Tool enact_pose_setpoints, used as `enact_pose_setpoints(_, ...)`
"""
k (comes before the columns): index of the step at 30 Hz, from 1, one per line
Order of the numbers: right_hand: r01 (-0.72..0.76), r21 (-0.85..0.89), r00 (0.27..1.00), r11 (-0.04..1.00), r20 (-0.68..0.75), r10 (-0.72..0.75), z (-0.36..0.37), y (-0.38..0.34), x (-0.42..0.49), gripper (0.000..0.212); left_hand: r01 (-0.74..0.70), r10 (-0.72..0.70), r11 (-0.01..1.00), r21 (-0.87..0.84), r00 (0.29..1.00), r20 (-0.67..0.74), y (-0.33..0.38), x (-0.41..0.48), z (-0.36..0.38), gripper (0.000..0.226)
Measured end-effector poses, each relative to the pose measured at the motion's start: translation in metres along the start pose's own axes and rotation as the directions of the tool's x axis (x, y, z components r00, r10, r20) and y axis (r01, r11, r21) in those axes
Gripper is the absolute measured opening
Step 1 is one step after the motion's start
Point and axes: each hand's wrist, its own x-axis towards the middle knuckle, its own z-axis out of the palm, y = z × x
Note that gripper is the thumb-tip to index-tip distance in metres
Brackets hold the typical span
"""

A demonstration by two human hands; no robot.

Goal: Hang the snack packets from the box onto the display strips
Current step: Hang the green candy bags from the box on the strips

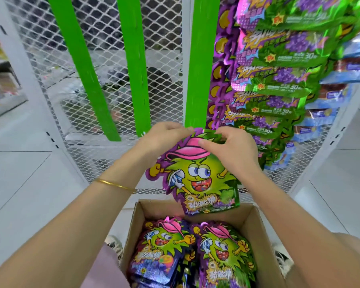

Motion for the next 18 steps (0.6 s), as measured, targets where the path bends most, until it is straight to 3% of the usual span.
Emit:
enact_pose_setpoints(4,0.004,0.003,0.999,1.000,-0.032,-0.004,-0.003,-0.006,-0.004,0.042,0.029,-0.027,0.999,-0.040,0.999,0.039,0.008,-0.011,0.003,0.041)
enact_pose_setpoints(8,-0.022,0.005,1.000,1.000,-0.022,0.022,-0.004,-0.005,-0.008,0.036,0.024,-0.024,0.995,-0.098,1.000,0.002,0.007,-0.012,0.009,0.017)
enact_pose_setpoints(18,-0.035,0.068,0.999,0.997,0.031,0.033,0.002,0.015,-0.020,0.041,-0.059,0.035,0.966,-0.250,0.994,-0.102,0.000,-0.009,0.018,0.025)
